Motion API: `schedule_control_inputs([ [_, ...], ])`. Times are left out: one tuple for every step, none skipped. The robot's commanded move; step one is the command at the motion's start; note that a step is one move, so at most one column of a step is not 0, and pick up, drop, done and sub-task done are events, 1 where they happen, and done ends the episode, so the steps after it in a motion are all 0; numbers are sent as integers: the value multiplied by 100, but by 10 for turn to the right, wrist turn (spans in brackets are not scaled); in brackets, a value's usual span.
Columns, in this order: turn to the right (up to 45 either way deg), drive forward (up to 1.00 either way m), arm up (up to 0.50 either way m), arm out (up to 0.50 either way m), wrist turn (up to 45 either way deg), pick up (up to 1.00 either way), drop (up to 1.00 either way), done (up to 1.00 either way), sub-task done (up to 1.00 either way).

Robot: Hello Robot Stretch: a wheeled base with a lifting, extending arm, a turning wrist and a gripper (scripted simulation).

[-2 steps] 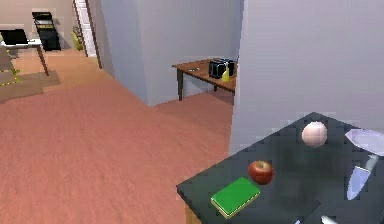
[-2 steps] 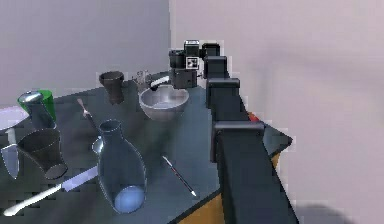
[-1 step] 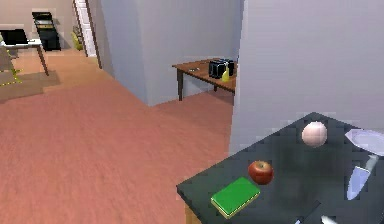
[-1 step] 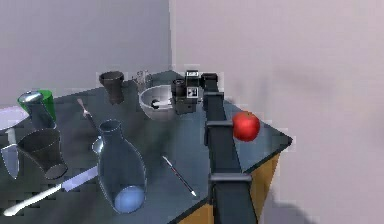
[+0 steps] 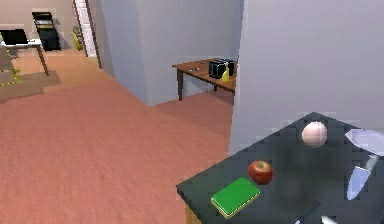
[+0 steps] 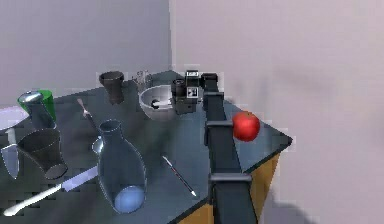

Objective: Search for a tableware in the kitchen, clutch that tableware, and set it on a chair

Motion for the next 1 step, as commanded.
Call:
schedule_control_inputs([
  [0,0,8,0,0,0,0,0,0],
])
